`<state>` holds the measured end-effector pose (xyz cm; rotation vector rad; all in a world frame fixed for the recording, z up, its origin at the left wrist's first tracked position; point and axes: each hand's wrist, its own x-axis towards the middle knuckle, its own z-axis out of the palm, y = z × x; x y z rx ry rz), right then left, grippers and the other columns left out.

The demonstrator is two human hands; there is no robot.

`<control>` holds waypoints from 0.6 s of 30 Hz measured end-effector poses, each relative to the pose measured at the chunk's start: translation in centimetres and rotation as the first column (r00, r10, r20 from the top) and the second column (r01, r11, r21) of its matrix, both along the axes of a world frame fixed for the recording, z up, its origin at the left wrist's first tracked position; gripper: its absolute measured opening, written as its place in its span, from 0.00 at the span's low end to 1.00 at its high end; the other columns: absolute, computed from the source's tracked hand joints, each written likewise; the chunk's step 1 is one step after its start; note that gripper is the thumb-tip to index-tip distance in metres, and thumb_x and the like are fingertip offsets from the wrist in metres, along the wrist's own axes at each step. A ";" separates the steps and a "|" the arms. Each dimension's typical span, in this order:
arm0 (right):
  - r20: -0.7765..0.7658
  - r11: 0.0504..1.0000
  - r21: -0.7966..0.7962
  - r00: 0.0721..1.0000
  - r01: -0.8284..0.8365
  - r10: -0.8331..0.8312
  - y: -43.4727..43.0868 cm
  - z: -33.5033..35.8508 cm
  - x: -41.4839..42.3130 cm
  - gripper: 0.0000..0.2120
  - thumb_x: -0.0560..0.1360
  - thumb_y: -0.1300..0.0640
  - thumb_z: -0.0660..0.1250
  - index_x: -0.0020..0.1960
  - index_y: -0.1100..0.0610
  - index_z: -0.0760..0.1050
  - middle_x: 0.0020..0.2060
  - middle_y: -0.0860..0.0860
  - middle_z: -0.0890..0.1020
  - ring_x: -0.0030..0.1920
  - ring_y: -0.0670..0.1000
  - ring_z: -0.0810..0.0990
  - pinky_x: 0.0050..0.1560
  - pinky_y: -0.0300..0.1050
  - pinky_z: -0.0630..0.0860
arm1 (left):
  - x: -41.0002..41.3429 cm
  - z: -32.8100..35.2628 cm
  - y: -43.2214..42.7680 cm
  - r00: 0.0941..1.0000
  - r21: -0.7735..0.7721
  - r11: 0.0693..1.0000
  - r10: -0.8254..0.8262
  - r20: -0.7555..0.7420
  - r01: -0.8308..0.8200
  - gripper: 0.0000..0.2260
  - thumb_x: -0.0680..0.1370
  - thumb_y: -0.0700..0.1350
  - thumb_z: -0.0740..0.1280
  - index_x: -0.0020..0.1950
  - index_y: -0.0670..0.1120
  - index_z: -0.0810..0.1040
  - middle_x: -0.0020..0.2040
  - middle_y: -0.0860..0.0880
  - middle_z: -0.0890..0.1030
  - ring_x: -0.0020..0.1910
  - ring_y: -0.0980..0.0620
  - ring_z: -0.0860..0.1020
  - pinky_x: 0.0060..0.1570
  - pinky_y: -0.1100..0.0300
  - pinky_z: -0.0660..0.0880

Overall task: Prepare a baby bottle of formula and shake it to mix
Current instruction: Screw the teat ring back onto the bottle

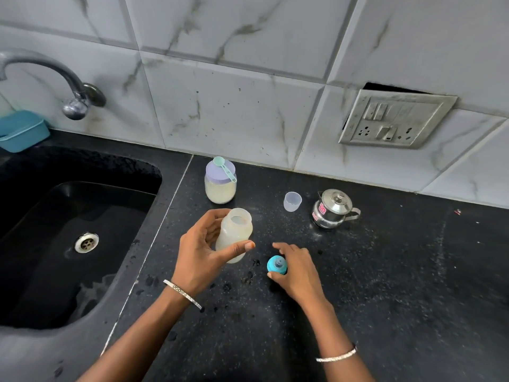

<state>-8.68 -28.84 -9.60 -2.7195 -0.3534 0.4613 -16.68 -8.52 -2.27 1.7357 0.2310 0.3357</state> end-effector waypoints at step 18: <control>0.130 0.779 0.547 0.950 -0.306 0.283 0.9 18.3 -2.6 0.22 0.72 0.61 0.79 0.65 0.49 0.82 0.58 0.42 0.83 0.60 0.43 0.82 0.61 0.41 0.81 | -2.4 1.2 -1.1 0.994 0.099 0.992 -0.080 0.076 0.073 0.26 0.63 0.52 0.83 0.59 0.56 0.81 0.52 0.60 0.85 0.54 0.56 0.83 0.52 0.65 0.79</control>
